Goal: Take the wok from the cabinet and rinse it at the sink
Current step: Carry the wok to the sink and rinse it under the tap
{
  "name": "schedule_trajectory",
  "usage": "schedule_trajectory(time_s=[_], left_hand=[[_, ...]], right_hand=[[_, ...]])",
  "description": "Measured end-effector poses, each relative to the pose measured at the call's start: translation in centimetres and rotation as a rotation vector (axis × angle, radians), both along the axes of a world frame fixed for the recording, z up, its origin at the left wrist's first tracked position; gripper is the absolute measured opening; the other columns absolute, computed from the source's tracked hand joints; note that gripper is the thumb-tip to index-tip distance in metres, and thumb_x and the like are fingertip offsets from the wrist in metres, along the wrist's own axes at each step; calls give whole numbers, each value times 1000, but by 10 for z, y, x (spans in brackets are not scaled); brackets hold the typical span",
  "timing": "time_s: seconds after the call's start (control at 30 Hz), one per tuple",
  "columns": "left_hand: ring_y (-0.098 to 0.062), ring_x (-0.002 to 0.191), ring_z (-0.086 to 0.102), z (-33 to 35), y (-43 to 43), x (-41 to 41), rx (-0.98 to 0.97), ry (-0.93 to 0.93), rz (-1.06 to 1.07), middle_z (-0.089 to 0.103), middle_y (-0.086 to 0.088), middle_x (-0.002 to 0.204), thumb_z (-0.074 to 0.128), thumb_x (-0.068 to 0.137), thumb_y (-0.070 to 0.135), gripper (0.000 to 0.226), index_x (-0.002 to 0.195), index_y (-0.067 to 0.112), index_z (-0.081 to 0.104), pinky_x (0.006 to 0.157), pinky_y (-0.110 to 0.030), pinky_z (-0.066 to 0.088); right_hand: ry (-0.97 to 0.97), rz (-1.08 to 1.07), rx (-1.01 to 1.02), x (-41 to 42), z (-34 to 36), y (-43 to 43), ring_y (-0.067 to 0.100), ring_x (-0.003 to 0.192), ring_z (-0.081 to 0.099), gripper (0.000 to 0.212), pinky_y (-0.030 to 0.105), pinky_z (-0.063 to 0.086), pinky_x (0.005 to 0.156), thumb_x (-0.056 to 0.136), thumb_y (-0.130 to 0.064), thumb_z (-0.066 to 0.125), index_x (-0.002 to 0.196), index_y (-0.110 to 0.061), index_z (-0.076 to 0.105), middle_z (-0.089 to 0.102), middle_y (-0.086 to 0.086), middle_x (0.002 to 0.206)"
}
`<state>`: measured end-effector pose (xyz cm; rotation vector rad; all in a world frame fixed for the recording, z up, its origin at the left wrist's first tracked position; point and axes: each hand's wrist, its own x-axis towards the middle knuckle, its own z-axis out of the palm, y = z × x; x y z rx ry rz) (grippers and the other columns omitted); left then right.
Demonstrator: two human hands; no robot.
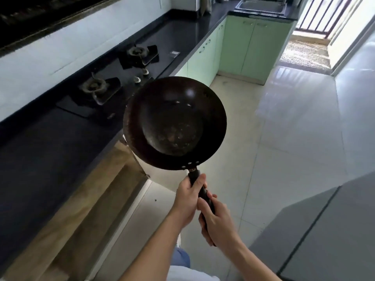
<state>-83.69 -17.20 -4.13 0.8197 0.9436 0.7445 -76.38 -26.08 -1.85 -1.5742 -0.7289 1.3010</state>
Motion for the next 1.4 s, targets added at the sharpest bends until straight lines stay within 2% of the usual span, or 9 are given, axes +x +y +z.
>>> schedule_trajectory(time_s=[0.1,0.33,0.53,0.73,0.8,0.93,1.07,1.2,1.4], left_hand=[[-17,59,56,6,37,17,2,-20,-74,54,-1,72,61,95,25,21,89,6,54,75,-43,57],[-18,60,59,9,117,48,12,-23,-295,56,-1,75,63,94,30,23,90,9,56,80,-47,58],[-17,57,58,6,155,82,-13,-39,-437,56,-2,74,62,95,26,20,91,7,56,75,-44,57],[-18,56,63,-5,188,137,-39,-18,-522,58,-2,75,63,95,27,20,93,8,56,92,-63,51],[-18,56,64,-7,200,161,-45,-1,-530,58,-2,75,62,95,27,21,93,7,55,92,-63,50],[-18,57,61,-11,225,222,-46,5,-532,57,-4,76,62,95,25,22,95,4,54,87,-54,56],[-18,57,62,-8,251,299,-52,17,-509,57,-3,76,63,94,26,23,96,5,55,89,-56,54],[-17,57,60,3,270,373,-74,22,-477,56,-4,77,62,95,25,22,98,5,54,84,-50,56],[-16,54,64,9,301,445,-77,46,-474,57,-4,79,61,96,27,23,97,5,54,96,-65,48]], right_hand=[[-26,-74,-27,7,6,31,16,28,38,29,20,27,29,104,-19,49,85,2,55,50,7,50],[-34,-283,-13,15,12,98,17,30,41,32,24,32,32,104,-23,50,88,4,57,52,7,52],[-31,-424,1,34,10,132,18,31,42,32,30,35,35,104,-24,51,90,3,60,53,6,51],[8,-504,-1,80,0,165,17,32,40,31,27,35,34,105,-23,50,92,4,58,49,3,50],[21,-515,6,102,-1,176,17,32,40,31,28,35,34,104,-23,50,94,6,57,50,5,51],[45,-533,9,163,-7,201,19,31,39,31,28,33,34,104,-22,51,95,8,56,49,6,50],[8,-510,19,242,-7,227,16,31,39,32,28,34,36,104,-23,50,92,5,59,49,3,47],[-6,-485,21,320,1,249,18,31,39,33,26,34,34,105,-22,49,89,5,57,48,3,47],[46,-478,0,392,8,281,20,32,38,33,24,32,32,106,-22,47,88,4,54,47,8,51]])
